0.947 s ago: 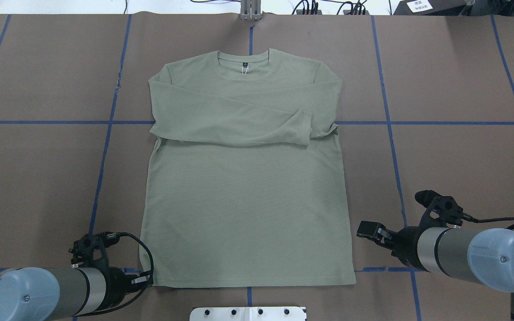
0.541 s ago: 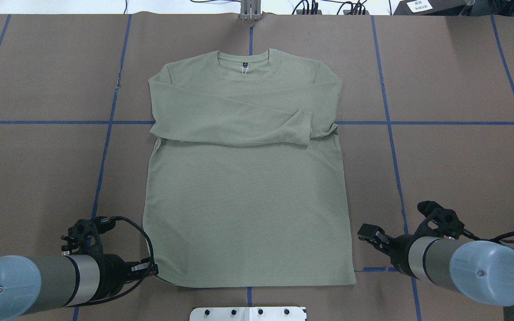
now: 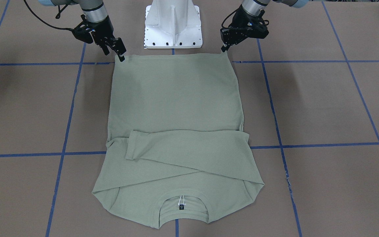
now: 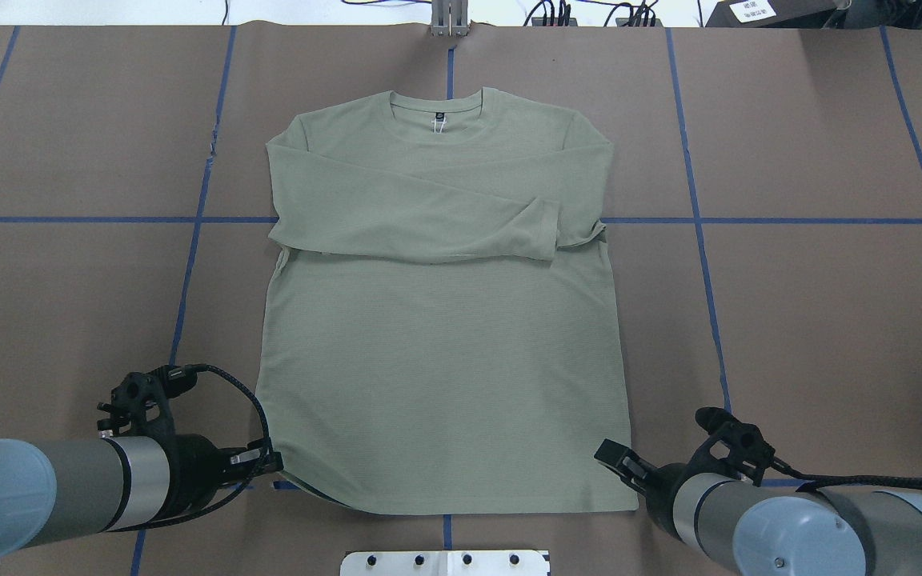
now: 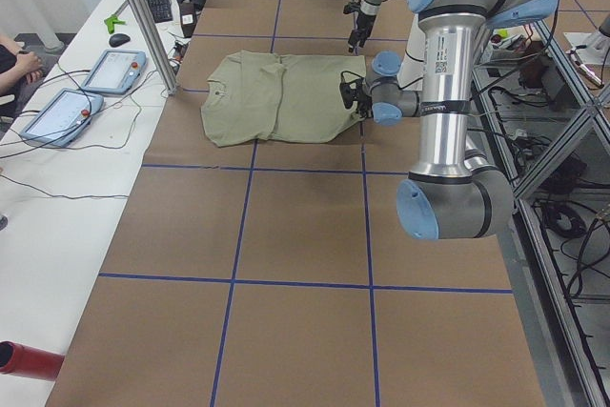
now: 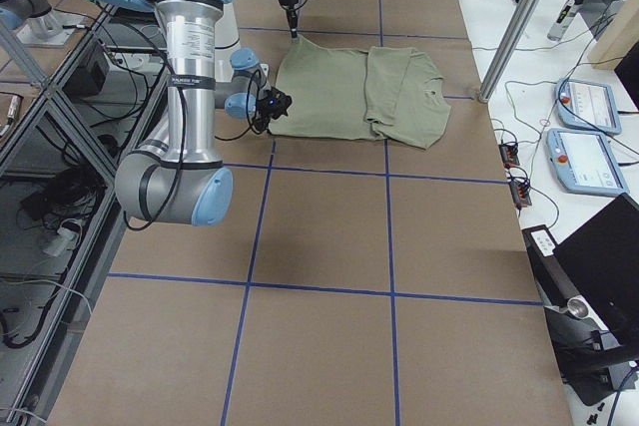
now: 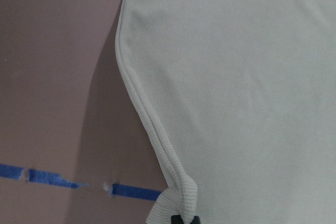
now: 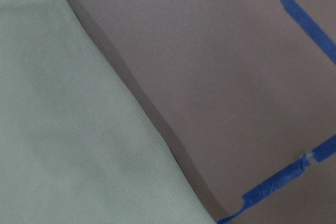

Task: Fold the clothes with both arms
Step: 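Lower both grippers onto the hem corners and grasp them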

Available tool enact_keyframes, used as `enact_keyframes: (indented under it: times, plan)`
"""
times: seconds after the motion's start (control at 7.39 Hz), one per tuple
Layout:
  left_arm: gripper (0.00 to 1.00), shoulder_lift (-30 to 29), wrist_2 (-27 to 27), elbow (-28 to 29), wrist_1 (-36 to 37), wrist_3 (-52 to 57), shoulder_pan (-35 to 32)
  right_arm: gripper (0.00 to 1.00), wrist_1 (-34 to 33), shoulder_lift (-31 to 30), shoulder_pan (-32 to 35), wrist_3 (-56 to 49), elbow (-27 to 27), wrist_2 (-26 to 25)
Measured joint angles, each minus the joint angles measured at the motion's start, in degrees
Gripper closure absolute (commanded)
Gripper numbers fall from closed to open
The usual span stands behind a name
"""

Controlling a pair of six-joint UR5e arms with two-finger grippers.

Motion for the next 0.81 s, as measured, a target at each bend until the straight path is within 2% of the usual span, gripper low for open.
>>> enact_keyframes:
  times: [0.41,0.81]
  plan:
    - [1.00,0.0,0.2,0.0,0.0,-0.2,-0.1,0.19,-0.1,0.8,-1.9,0.3,-1.1,-1.8]
    - [1.00,0.4,0.2,0.0,0.0,-0.2,-0.1,0.21,-0.1,0.3,-2.6,0.3,-1.2,-1.9]
